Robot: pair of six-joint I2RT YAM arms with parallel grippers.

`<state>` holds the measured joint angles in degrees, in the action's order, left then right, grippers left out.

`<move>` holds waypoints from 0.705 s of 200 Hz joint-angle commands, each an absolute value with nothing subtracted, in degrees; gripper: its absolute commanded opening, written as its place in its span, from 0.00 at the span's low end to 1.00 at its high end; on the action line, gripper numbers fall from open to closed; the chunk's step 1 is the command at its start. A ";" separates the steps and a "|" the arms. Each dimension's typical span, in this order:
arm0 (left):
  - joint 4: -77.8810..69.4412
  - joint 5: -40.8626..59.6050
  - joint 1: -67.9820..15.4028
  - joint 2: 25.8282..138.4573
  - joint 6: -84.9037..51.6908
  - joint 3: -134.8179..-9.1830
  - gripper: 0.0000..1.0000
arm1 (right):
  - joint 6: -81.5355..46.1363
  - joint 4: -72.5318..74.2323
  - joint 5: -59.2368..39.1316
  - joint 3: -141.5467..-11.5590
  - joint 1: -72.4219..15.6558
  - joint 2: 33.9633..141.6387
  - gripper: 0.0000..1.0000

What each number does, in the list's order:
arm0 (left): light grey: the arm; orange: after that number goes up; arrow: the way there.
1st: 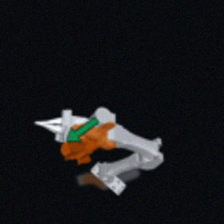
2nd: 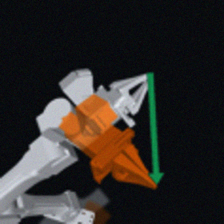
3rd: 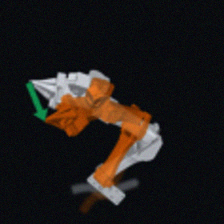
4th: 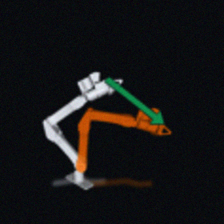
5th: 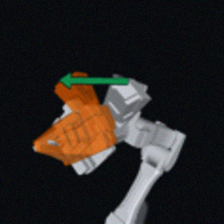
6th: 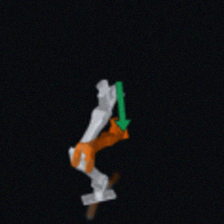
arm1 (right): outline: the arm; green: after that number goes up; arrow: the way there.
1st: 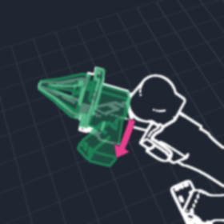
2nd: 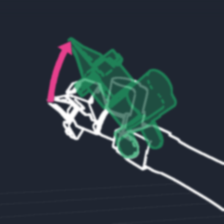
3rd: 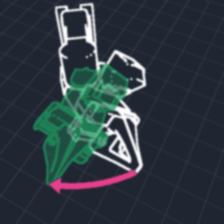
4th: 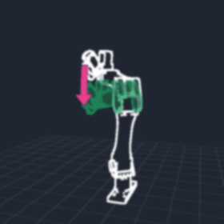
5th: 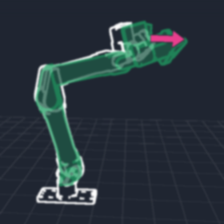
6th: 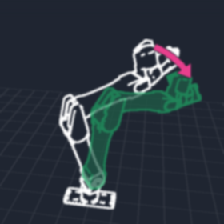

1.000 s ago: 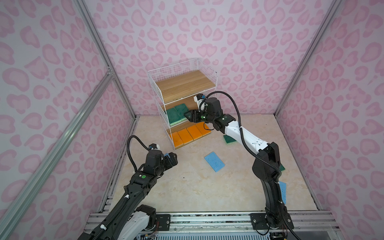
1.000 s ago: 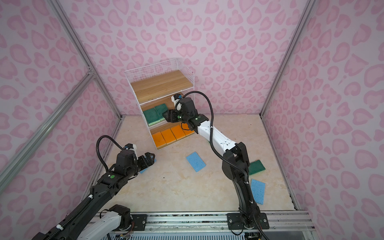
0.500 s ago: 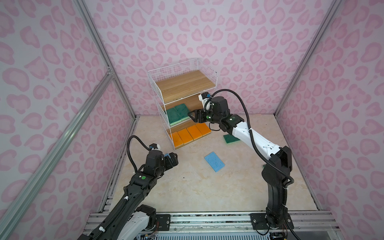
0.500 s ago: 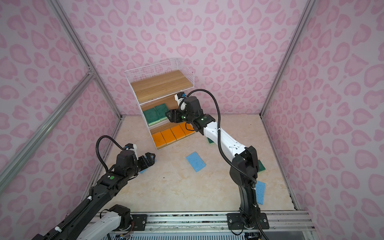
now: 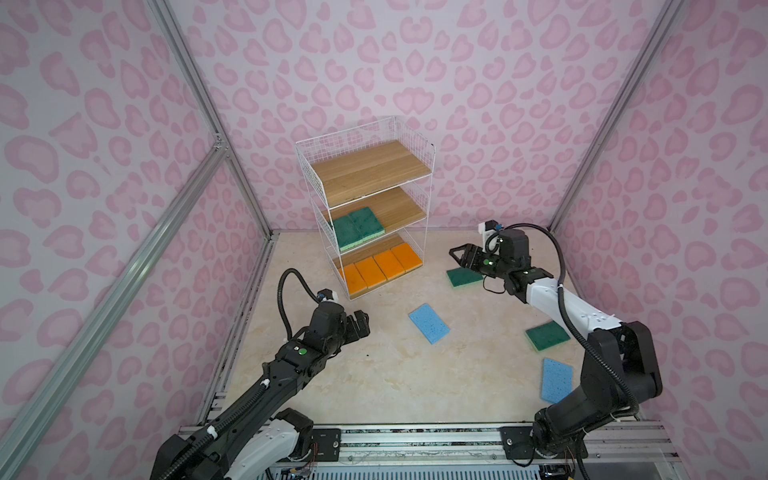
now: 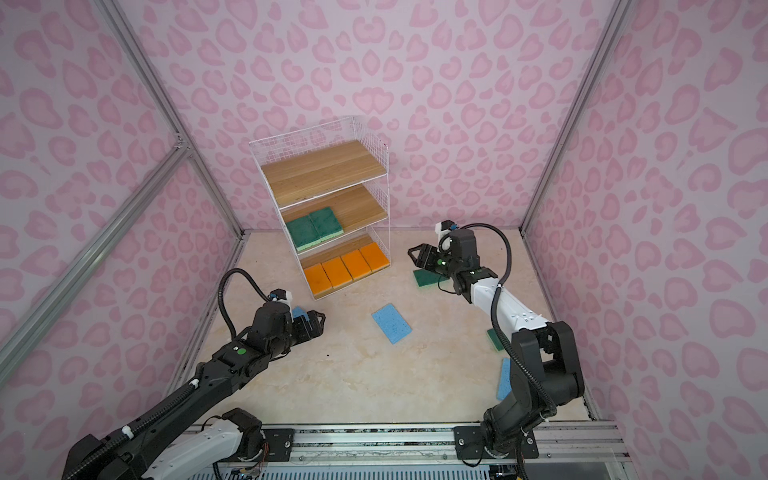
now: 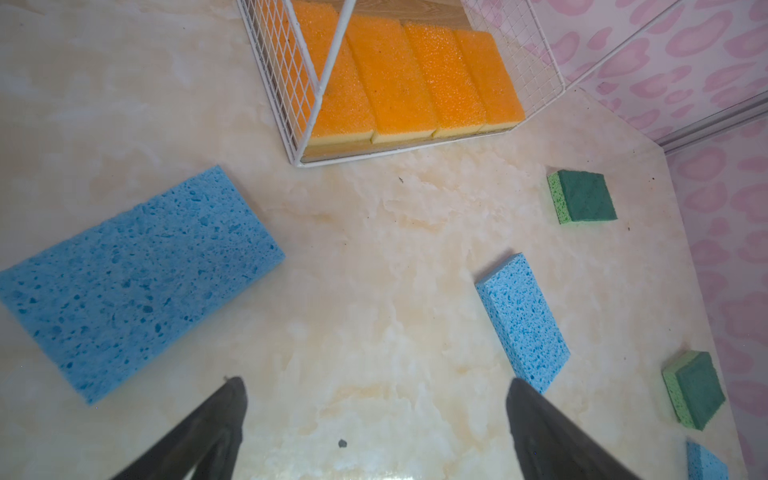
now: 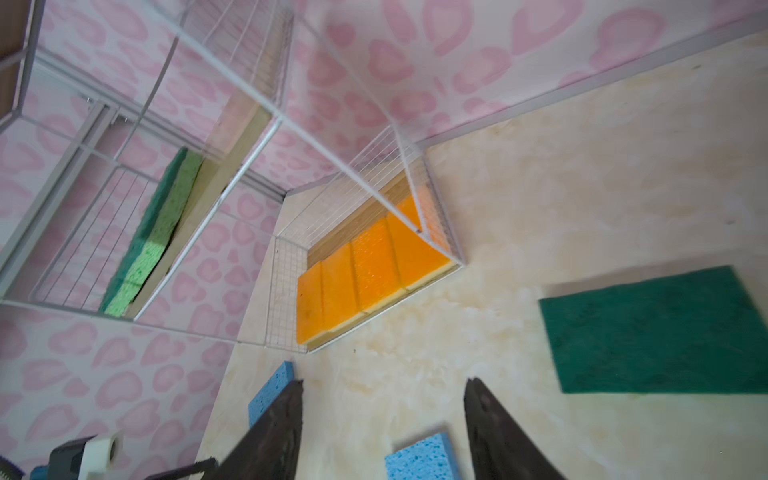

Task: Place and organize the cleaning sponges onto the shelf

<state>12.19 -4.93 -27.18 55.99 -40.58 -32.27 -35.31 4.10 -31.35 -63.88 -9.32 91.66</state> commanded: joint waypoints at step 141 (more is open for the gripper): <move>7.83 -5.23 -28.21 61.00 -43.58 -31.13 0.98 | -30.15 -3.99 -28.63 -80.48 -0.06 121.96 0.63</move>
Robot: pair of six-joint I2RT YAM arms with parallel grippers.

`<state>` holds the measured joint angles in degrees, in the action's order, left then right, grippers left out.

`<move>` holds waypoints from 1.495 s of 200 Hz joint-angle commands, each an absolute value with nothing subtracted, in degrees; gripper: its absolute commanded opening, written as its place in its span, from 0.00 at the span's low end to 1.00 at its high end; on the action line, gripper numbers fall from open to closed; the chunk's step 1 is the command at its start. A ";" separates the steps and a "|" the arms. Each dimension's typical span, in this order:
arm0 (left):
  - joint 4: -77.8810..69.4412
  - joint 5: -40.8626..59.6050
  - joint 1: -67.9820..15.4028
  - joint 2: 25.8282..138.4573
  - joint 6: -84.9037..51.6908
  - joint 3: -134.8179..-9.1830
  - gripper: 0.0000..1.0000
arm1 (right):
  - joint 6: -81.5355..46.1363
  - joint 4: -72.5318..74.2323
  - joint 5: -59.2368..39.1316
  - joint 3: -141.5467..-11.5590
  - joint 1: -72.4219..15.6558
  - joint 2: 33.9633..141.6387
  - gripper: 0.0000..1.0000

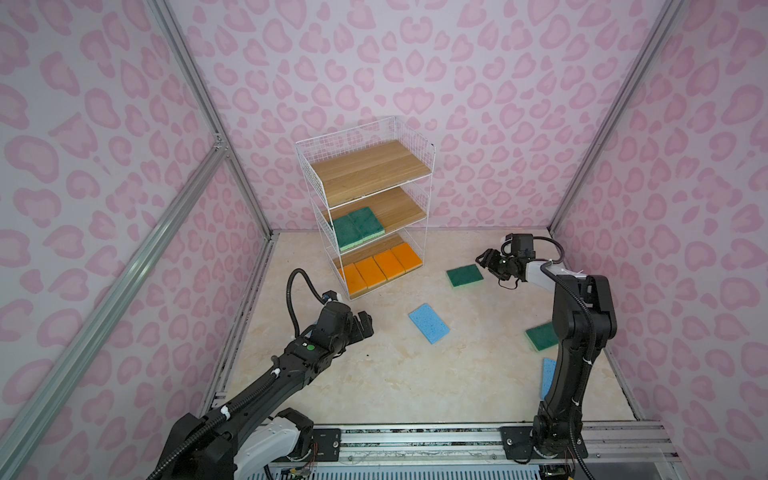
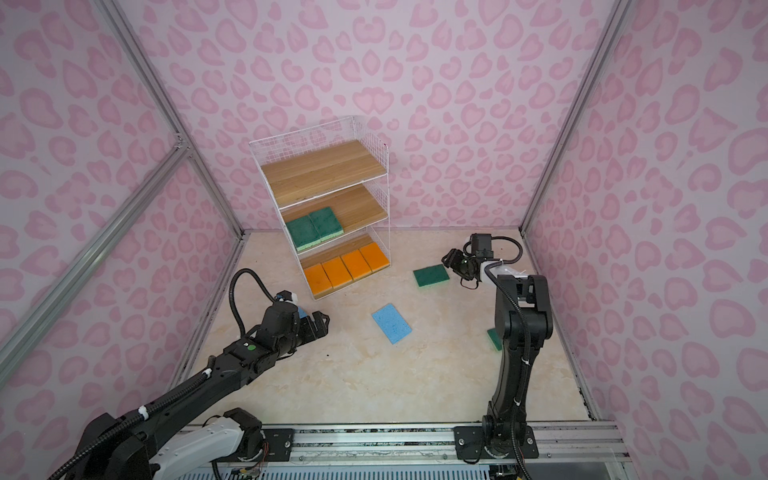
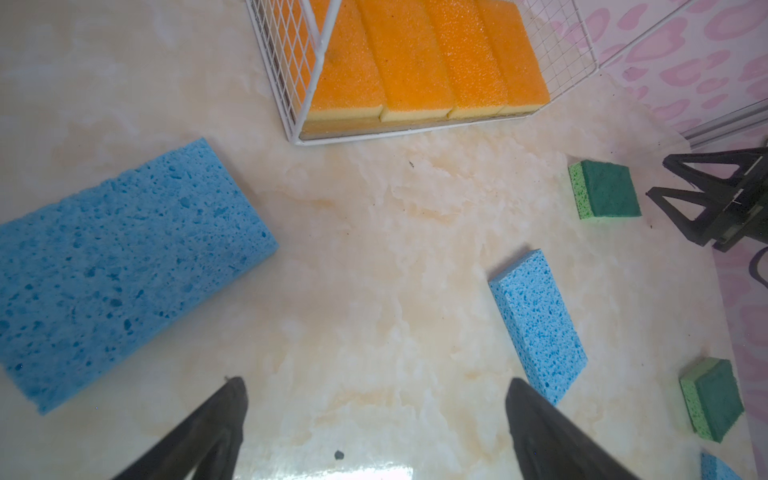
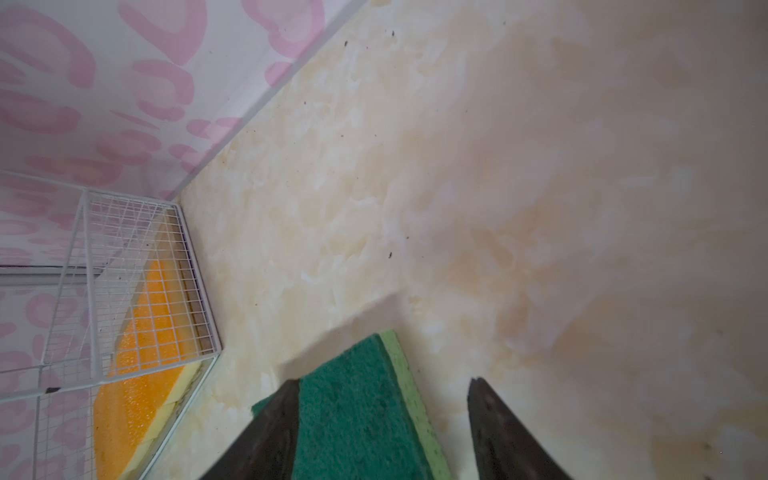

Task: Place and organize the cleaning sponges onto the shelf

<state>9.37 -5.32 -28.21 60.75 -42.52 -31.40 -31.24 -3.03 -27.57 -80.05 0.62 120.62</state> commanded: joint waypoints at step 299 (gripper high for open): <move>7.00 -5.71 -28.21 59.88 -42.57 -30.36 0.96 | -27.75 -2.09 -27.54 -64.75 -7.40 109.51 0.63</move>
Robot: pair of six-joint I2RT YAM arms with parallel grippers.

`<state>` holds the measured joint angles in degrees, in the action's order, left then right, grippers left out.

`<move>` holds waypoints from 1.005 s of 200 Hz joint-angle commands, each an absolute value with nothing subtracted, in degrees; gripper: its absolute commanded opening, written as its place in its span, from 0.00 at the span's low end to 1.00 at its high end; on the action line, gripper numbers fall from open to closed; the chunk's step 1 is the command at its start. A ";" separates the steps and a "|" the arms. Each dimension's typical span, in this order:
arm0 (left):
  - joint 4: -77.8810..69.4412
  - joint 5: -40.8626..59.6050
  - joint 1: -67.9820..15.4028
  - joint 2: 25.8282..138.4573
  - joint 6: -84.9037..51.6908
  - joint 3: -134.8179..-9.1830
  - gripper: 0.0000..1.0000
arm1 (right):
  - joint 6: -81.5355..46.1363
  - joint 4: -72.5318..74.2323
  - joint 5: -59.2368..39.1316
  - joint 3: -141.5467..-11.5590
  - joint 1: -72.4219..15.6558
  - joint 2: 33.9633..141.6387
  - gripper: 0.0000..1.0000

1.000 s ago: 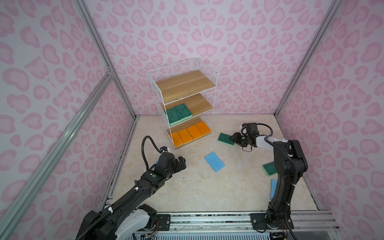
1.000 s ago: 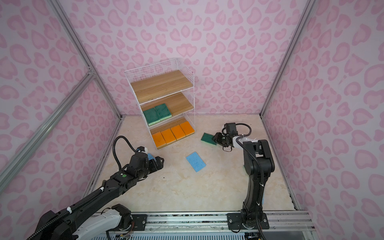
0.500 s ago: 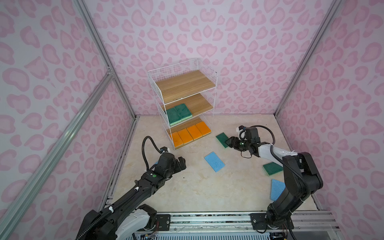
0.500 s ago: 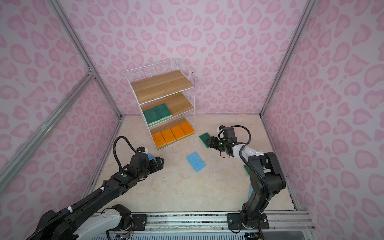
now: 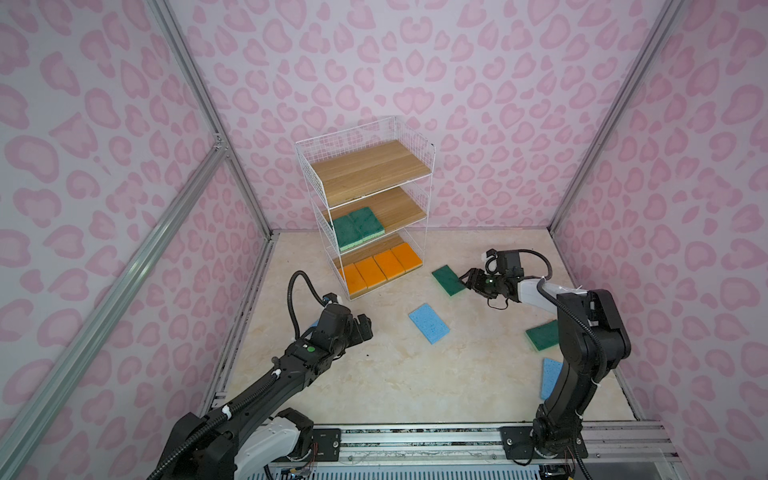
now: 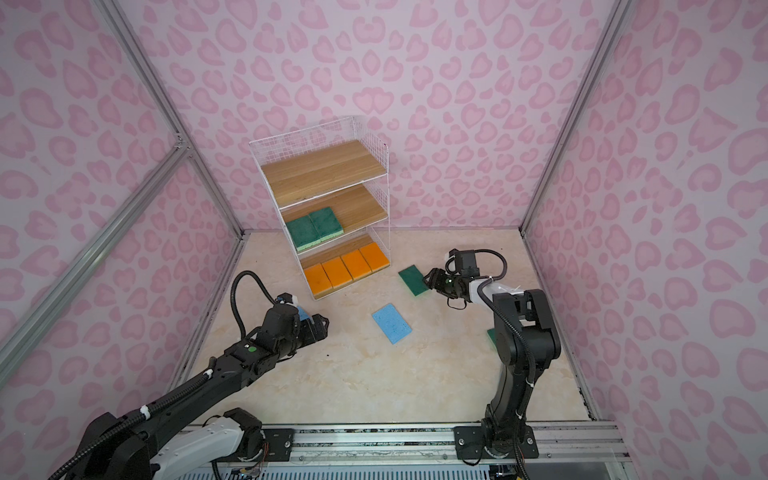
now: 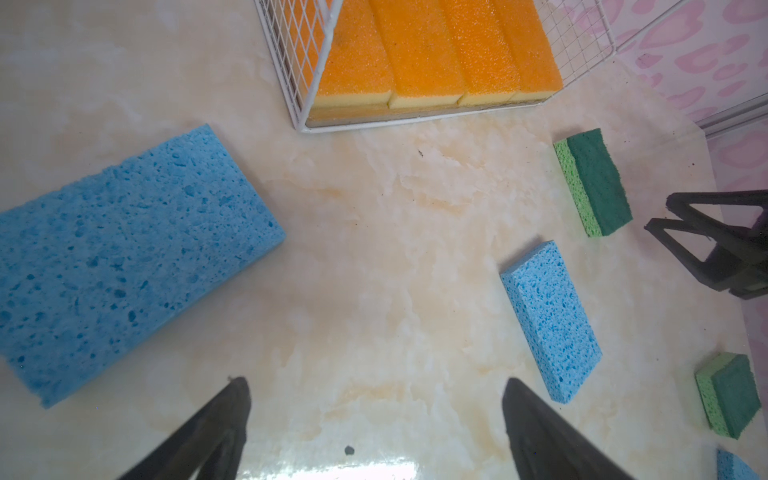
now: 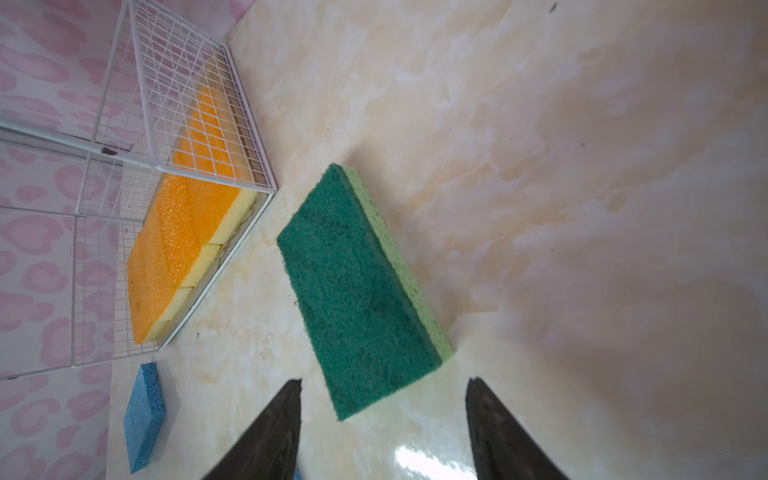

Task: Place and organize the cleaning sponges onto the shelf

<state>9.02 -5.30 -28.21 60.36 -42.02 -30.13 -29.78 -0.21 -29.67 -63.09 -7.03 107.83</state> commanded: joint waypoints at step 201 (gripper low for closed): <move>12.63 -8.23 -27.86 54.95 -40.12 -31.19 0.96 | -28.93 -1.94 -24.01 -66.35 -9.91 115.50 0.23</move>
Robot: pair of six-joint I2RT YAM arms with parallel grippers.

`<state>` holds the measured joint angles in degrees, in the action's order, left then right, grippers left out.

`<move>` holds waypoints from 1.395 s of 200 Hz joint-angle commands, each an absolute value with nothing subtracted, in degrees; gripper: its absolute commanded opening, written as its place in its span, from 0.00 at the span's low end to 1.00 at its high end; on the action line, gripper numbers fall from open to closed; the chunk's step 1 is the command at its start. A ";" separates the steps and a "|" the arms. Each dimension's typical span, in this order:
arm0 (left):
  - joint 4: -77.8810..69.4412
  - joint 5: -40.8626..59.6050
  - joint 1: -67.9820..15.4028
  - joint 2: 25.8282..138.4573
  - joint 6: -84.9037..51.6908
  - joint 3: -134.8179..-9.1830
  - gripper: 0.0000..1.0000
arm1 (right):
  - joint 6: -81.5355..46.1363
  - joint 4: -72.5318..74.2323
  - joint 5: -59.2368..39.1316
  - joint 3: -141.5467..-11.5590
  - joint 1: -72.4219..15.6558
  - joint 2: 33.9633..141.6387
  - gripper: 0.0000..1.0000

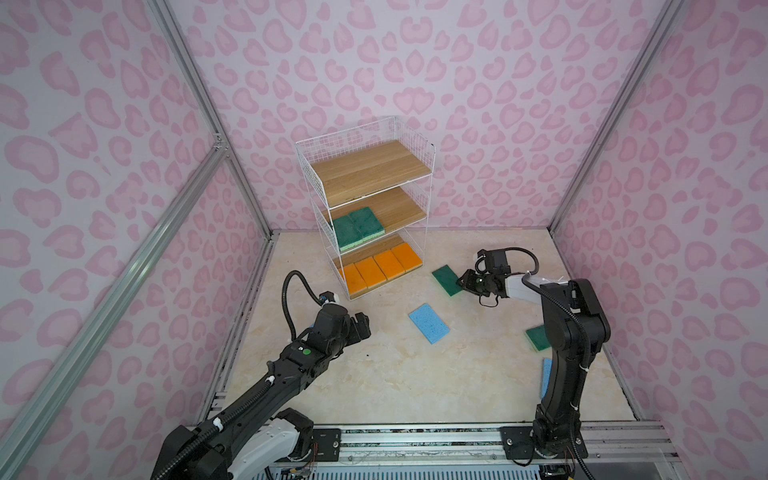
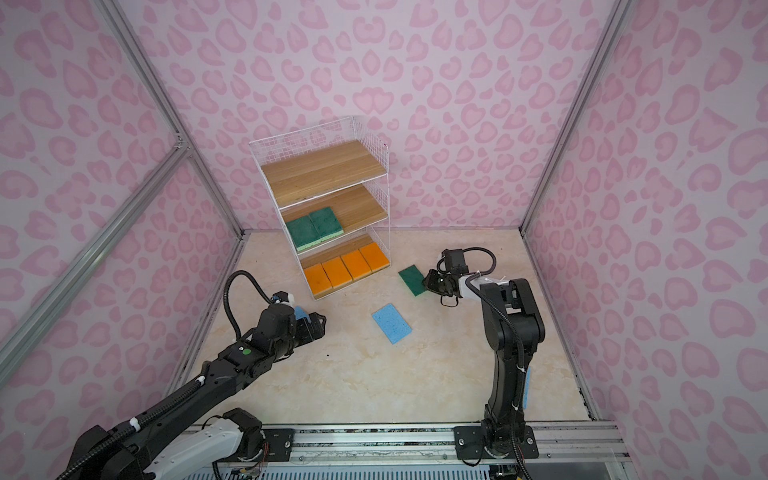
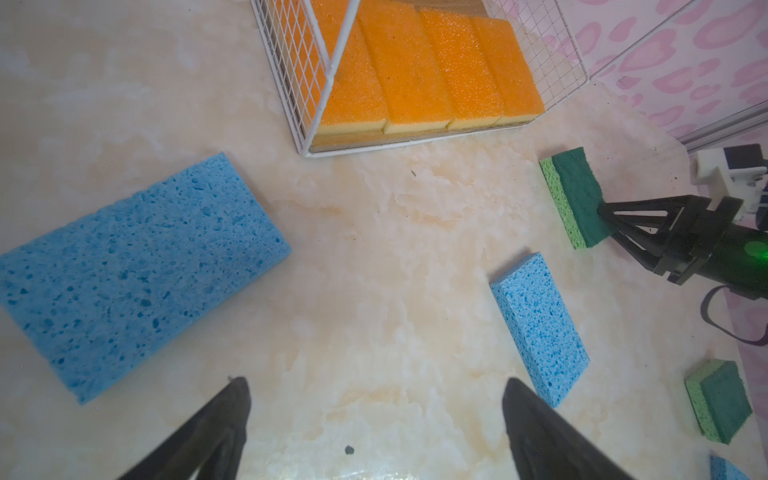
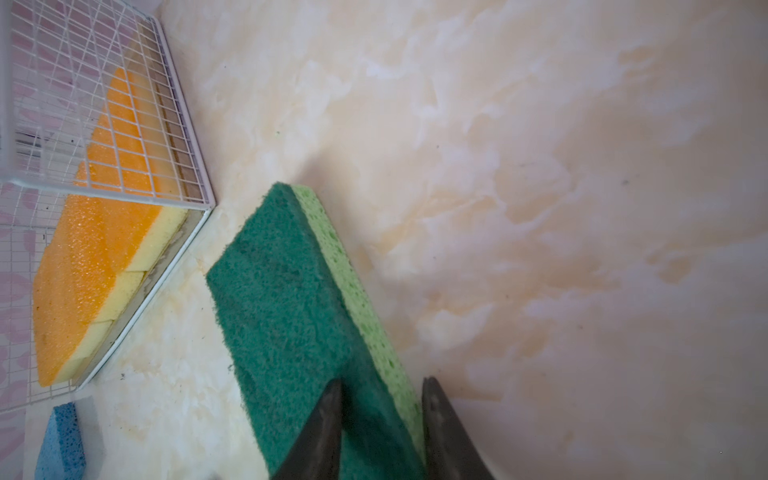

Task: Place and organize the cleaning sponges onto the shelf

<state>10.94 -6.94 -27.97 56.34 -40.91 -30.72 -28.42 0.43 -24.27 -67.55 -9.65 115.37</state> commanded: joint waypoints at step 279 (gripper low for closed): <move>22.86 -10.40 -27.42 44.41 -39.41 -32.28 0.96 | -25.18 -20.52 -27.42 -62.14 -15.37 77.12 0.07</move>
<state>23.94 -9.04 -27.46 45.30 -38.46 -33.19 -26.50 -16.32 -26.83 -61.71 -14.96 79.72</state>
